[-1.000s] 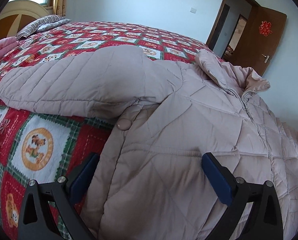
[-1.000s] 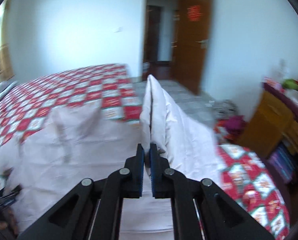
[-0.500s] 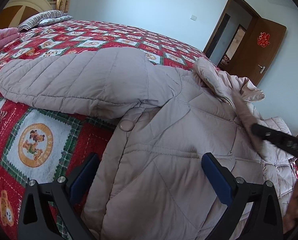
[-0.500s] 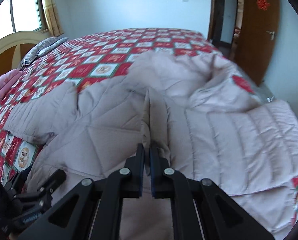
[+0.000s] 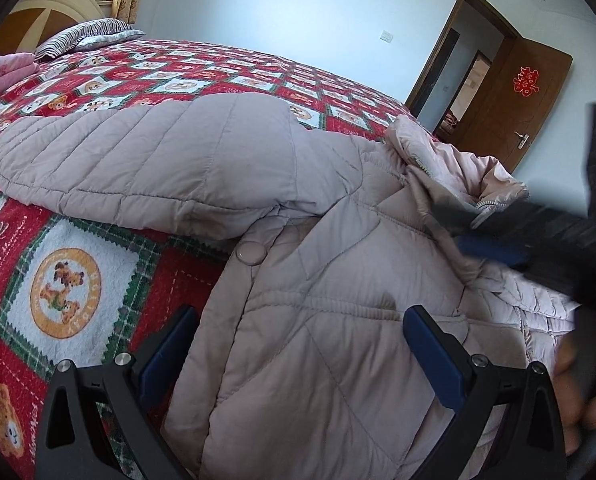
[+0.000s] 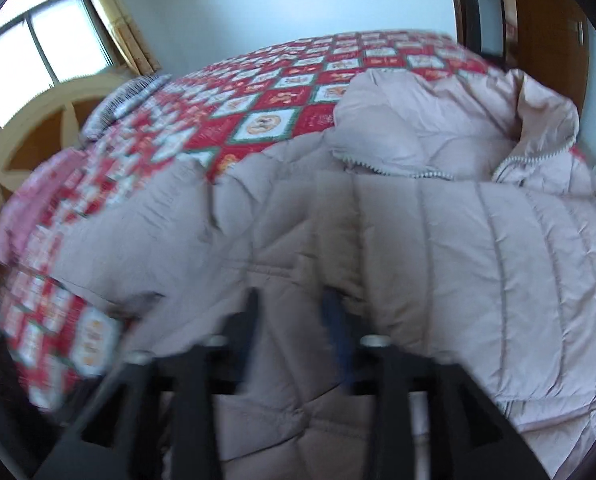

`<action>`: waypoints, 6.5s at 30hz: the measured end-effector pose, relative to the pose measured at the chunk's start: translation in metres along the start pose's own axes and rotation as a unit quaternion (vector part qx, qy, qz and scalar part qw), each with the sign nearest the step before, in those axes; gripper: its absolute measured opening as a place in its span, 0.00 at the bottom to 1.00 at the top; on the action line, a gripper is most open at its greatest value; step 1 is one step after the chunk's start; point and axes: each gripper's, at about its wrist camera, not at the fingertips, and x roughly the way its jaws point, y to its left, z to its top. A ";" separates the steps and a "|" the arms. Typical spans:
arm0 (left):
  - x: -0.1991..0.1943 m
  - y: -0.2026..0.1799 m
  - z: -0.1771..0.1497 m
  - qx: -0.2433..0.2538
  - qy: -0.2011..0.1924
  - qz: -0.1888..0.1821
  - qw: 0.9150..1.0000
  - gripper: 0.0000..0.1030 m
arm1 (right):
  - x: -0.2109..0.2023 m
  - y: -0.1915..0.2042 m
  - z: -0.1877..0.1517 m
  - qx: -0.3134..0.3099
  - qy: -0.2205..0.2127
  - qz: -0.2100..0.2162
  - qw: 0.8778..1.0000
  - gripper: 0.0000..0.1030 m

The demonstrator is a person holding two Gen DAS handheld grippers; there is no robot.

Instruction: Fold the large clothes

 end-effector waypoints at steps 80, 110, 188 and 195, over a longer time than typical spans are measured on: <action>-0.086 -0.162 0.069 0.265 -0.217 -0.033 0.939 0.05 | -0.109 -0.205 -0.050 0.192 -0.142 -0.192 0.952 0.79; -0.071 -0.061 0.038 0.138 -0.035 -0.020 0.990 0.81 | -0.139 -0.080 -0.030 0.019 -0.186 -0.115 0.976 0.87; 0.132 -0.135 0.200 -0.009 0.106 -0.175 0.979 0.09 | -0.039 -0.214 0.064 0.205 -0.007 -0.052 0.977 0.11; 0.143 -0.104 0.177 0.003 0.098 -0.049 0.994 0.02 | -0.023 -0.228 0.020 0.170 -0.009 -0.097 0.981 0.05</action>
